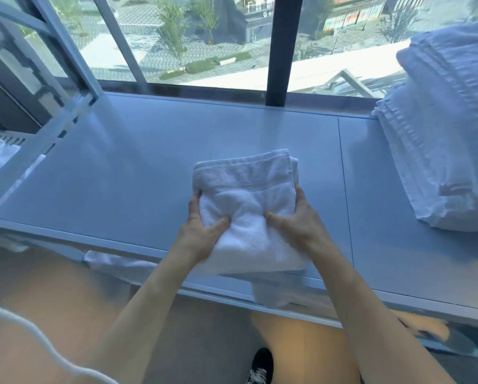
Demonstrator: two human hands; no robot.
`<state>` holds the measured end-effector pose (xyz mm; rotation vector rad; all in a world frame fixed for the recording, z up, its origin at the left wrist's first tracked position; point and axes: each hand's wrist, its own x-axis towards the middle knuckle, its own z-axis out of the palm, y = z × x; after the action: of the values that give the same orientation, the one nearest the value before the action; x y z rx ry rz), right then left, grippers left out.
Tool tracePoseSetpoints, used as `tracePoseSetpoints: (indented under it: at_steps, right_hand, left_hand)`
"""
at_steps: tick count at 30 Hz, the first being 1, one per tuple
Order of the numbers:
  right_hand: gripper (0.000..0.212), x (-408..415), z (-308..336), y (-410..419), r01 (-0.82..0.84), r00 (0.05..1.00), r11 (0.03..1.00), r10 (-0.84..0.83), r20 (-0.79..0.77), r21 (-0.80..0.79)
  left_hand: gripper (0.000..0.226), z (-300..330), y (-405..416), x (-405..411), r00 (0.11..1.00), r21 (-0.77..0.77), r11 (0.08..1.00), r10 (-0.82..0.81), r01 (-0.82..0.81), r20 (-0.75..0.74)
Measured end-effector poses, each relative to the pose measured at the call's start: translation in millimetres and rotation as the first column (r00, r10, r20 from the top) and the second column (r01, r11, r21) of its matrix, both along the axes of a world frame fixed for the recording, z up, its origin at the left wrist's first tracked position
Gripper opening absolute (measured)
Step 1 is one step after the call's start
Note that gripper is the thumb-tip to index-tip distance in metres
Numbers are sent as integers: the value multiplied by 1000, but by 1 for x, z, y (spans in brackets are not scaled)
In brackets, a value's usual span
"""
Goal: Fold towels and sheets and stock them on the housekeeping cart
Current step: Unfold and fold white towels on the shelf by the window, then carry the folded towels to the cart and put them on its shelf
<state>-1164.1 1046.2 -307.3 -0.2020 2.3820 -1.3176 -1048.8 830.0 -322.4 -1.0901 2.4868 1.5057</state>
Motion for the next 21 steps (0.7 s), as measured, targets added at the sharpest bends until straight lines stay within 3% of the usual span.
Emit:
tracePoseSetpoints:
  at_steps: [7,14,21]
  right_hand:
    - [112,87,26,-65,-138,964,974,174,-201,181]
    - [103,207,49,-160,-238,925,963,264,-275,125]
    - [97,317,63,-279,-365,823,909,417,-386,203]
  left_hand:
    - [95,24,-12,84,978,-188,974,91,-127,-187]
    - [95,51,-76,208,952,-339,904,178,-259,-251]
    - [86,61,-165,334,851,-250,830,413,-499,-326]
